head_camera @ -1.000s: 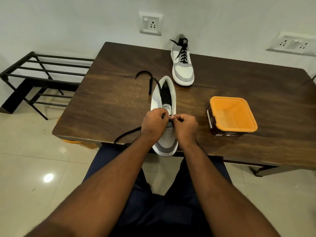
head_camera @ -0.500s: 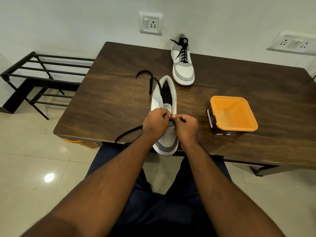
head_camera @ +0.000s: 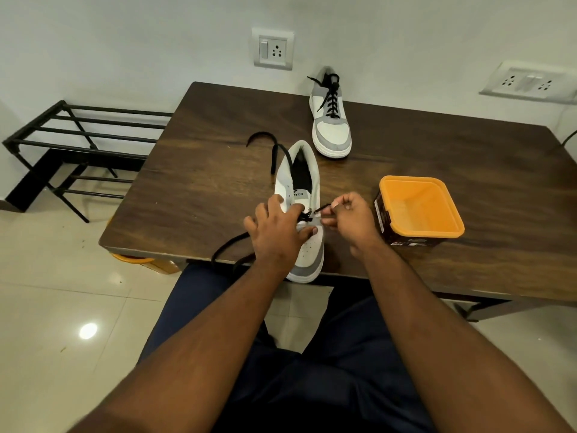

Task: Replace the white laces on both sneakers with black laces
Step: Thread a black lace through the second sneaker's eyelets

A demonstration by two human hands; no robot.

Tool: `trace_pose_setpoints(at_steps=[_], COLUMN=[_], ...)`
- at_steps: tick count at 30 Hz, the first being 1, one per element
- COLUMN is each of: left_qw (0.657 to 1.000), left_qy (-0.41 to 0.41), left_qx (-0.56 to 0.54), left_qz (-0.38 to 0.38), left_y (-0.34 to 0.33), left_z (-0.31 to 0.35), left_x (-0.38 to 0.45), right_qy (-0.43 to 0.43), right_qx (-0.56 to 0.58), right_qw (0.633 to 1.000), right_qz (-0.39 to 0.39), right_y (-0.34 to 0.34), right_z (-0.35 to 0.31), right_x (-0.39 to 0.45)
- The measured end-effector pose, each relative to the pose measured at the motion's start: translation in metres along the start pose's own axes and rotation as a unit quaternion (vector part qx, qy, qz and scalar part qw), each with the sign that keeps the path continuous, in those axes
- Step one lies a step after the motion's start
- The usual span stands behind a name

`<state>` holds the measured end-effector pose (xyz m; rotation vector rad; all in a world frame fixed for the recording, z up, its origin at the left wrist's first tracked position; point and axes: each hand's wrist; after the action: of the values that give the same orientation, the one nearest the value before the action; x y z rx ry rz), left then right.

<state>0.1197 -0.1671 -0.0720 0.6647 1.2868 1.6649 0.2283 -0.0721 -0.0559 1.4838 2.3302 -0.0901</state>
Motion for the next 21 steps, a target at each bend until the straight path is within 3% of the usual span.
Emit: trace_pose_setpoints(at_steps=[3, 6, 8, 11, 15, 17, 21], left_qw=[1.0, 0.999, 0.999, 0.999, 0.999, 0.999, 0.999], left_qy=[0.005, 0.006, 0.006, -0.002, -0.006, -0.004, -0.005], left_qx=[-0.023, -0.031, -0.036, -0.048, -0.048, -0.041, -0.037], left_qz=[-0.003, -0.004, -0.005, -0.005, 0.0, 0.0, 0.004], left_y=[-0.005, -0.008, -0.01, -0.012, -0.014, -0.015, -0.015], left_z=[0.0, 0.0, -0.004, -0.005, -0.003, -0.003, -0.004], left_x=[0.001, 0.0, -0.001, 0.0, 0.003, 0.002, 0.001], right_qy=[0.054, 0.136, 0.162, 0.116, -0.024, -0.025, 0.008], right_qx=[0.064, 0.22, 0.273, 0.223, 0.07, 0.046, 0.036], right_qw=[0.994, 0.951, 0.93, 0.959, 0.996, 0.998, 0.998], right_qz=[0.07, 0.168, 0.186, 0.13, 0.041, 0.017, 0.056], right_y=[0.025, 0.059, 0.063, 0.039, -0.002, -0.017, -0.032], right_z=[-0.035, -0.079, -0.091, -0.063, 0.002, 0.017, 0.016], right_x=[0.003, 0.011, 0.014, 0.01, -0.006, -0.011, -0.012])
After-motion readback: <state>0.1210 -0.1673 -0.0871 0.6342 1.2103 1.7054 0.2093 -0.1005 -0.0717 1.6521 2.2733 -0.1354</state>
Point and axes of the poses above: each hand's wrist, its own x-axis towards the middle knuckle, its own y-axis out of the back of the hand, z = x × y, and after that the axes turned 10 degrees about -z, right-handed
